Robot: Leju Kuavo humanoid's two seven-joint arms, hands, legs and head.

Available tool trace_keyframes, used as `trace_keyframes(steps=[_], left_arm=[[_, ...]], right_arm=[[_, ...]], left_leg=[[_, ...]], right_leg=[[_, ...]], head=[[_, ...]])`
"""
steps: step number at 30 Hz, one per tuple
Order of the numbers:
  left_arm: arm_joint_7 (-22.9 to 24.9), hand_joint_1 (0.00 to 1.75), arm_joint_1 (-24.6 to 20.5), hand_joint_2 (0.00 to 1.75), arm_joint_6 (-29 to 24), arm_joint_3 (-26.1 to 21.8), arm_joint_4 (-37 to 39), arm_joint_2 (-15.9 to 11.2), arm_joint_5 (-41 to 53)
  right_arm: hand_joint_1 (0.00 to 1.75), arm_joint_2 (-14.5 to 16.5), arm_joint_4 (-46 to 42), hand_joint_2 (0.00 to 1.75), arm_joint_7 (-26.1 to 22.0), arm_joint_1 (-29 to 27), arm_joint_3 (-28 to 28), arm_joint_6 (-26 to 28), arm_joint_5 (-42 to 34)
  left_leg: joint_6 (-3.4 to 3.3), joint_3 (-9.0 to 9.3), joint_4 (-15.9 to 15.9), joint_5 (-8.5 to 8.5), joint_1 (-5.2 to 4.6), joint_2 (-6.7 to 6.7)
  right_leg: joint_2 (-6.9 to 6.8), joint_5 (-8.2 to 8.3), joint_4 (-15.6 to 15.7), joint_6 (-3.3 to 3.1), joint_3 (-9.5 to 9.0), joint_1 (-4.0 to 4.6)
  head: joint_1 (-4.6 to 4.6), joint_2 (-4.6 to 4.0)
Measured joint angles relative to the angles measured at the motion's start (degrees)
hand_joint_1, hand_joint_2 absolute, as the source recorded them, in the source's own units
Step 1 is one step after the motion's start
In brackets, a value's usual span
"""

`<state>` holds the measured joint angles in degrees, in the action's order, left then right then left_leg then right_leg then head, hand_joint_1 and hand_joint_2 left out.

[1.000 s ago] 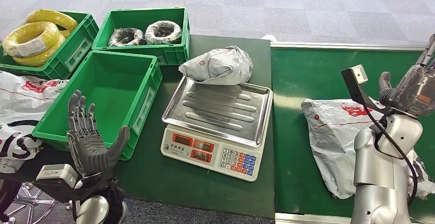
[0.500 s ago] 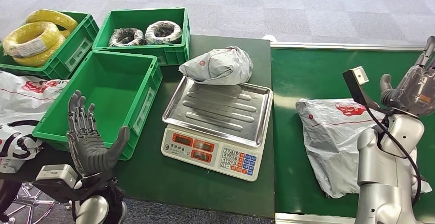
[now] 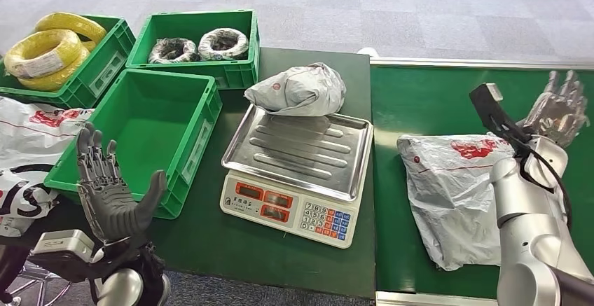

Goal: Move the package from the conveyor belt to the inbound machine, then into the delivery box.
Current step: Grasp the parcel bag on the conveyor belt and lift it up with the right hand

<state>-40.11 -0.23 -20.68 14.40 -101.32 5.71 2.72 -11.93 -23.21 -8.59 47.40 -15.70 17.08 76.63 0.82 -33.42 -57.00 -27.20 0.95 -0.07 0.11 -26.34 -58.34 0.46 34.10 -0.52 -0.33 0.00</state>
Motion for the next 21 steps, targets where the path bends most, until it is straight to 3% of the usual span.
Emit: trace_keyframes(steps=[2, 7, 13, 21], left_arm=[[0.0, 0.0, 0.0, 1.75, 0.5, 0.0, -0.2, -0.2, 0.0], [0.0, 0.0, 0.7, 1.75, 1.3, -0.2, -0.9, -0.3, 0.4], [0.0, 0.0, 2.1, 1.75, 1.9, -0.3, -1.9, -0.3, 1.2], [0.0, 0.0, 2.3, 1.75, 1.9, -0.6, -2.1, -0.3, 1.9]], right_arm=[[0.0, 0.9, 1.4, 1.75, -5.6, -2.7, -2.0, -8.0, -4.1], [0.0, 2.0, 3.1, 1.75, -11.0, -6.7, -4.4, -14.0, -7.0], [0.0, 2.4, 3.4, 1.75, -15.7, -9.9, -4.9, -16.7, -9.0], [0.0, 3.5, 3.4, 1.75, -16.5, -11.3, -4.8, -18.5, -10.3]], left_leg=[[-0.01, -0.08, 0.0, -0.01, 0.01, -0.07], [-0.01, -0.18, 0.0, -0.01, 0.0, -0.11], [-0.01, -0.18, 0.0, -0.01, -0.01, -0.13], [-0.01, -0.14, 0.0, -0.01, -0.01, -0.11]], right_leg=[[-0.04, -0.01, 0.0, 0.0, 0.04, 0.01], [-0.07, -0.01, 0.0, 0.0, 0.14, 0.0], [-0.07, -0.01, 0.0, 0.01, 0.12, -0.02], [-0.07, 0.0, 0.0, 0.01, 0.1, -0.02]], head=[[-0.03, 0.0], [-0.03, 0.0], [-0.02, 0.0], [-0.02, 0.0]])
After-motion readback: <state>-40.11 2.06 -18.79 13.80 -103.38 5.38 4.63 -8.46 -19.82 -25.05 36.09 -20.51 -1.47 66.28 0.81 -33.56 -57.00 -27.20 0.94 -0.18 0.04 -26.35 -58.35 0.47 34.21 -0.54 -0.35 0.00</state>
